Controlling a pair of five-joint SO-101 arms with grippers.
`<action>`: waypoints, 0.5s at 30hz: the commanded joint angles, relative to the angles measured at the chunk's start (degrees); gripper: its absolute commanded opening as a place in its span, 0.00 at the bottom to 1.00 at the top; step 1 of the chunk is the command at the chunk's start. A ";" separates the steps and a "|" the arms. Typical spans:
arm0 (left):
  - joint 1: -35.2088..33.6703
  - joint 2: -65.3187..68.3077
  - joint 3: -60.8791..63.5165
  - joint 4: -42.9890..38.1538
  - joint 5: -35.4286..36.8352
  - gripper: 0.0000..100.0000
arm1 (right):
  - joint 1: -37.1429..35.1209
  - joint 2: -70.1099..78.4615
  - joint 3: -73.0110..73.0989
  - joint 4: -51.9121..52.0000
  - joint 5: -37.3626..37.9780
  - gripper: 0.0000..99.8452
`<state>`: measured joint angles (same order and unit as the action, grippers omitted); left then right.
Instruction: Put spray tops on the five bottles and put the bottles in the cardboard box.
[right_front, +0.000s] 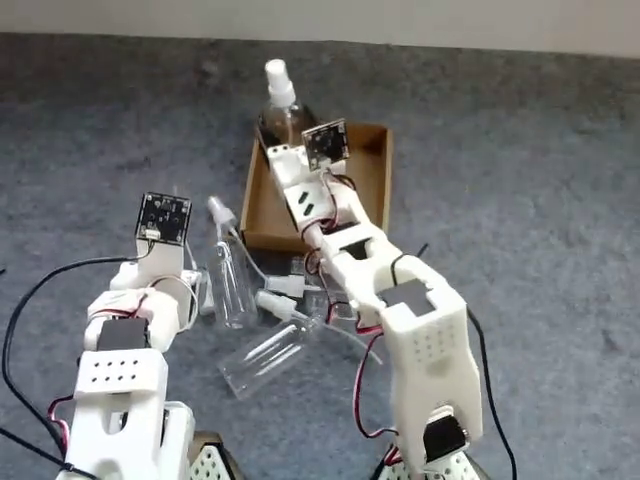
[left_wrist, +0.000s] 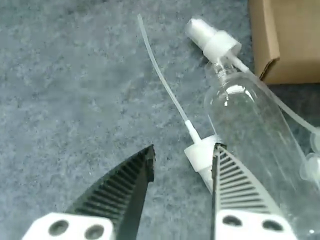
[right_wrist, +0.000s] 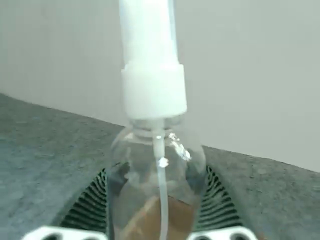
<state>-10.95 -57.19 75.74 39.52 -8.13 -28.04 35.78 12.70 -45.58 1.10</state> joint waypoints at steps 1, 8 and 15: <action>0.13 -1.36 -0.04 -2.99 -0.35 0.15 | -0.40 1.63 -8.13 -1.63 0.88 0.00; 0.13 -1.36 -0.04 -2.99 -0.35 0.15 | -0.13 8.13 -14.46 -1.63 1.14 0.00; 0.13 -1.36 -0.04 -2.90 -0.35 0.15 | -0.04 9.10 -14.64 -1.63 1.14 0.00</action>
<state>-10.95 -57.27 76.00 37.93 -8.13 -27.96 46.59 1.71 -45.58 1.54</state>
